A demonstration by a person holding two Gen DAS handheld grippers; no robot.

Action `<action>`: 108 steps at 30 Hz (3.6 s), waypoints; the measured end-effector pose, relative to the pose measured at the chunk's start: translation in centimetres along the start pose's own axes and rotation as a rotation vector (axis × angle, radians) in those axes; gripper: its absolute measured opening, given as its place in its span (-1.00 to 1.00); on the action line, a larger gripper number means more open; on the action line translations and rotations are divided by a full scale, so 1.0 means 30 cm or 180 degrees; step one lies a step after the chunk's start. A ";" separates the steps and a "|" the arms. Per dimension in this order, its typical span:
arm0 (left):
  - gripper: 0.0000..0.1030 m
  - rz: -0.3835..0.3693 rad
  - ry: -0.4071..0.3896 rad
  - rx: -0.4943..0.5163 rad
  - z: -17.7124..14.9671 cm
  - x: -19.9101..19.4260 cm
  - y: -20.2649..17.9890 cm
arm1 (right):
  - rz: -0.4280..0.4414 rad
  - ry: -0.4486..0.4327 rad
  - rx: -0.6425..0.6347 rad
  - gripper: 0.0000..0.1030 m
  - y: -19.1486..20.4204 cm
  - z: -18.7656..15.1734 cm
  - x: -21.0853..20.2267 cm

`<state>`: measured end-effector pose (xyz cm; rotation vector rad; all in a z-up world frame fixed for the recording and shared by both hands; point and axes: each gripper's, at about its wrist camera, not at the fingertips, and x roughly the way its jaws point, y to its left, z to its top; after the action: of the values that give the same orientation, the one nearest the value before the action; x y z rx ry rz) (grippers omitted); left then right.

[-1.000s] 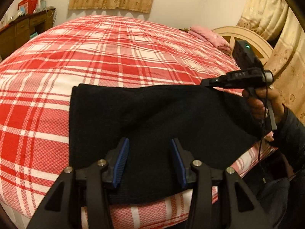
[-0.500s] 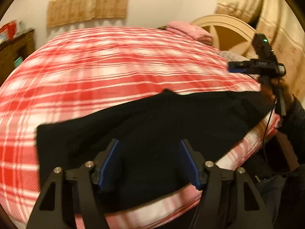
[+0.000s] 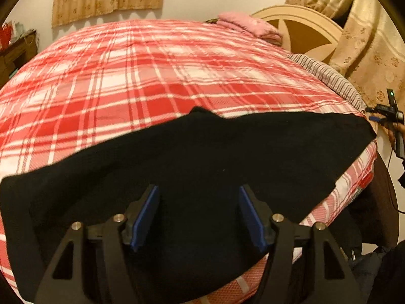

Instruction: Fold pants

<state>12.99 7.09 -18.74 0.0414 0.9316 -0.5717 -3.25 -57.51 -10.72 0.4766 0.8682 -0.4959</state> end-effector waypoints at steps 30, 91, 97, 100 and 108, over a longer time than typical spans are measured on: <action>0.35 0.0118 -0.0025 0.0108 -0.043 0.001 0.005 | -0.0554 -0.0359 -0.0376 -0.08 0.058 -0.025 0.066; 0.75 0.1302 -0.0251 -0.0551 -0.169 -0.199 0.449 | 0.2391 0.0569 -0.2989 0.00 1.809 -0.920 0.128; 0.77 0.1316 -0.0233 -0.0538 -0.167 -0.190 0.446 | 0.2208 0.0687 -0.3140 0.05 1.829 -1.059 0.192; 0.77 0.1333 -0.0221 -0.0545 -0.164 -0.191 0.442 | 0.2182 0.0612 -0.3181 0.08 1.833 -1.075 0.178; 0.77 0.1413 -0.0287 -0.0611 -0.151 -0.239 0.433 | 0.2228 0.0520 -0.2811 0.08 1.776 -1.002 0.148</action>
<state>12.57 22.62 -18.68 0.0478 0.8518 -0.0716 12.60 0.88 -20.92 -0.0212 0.9171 0.5745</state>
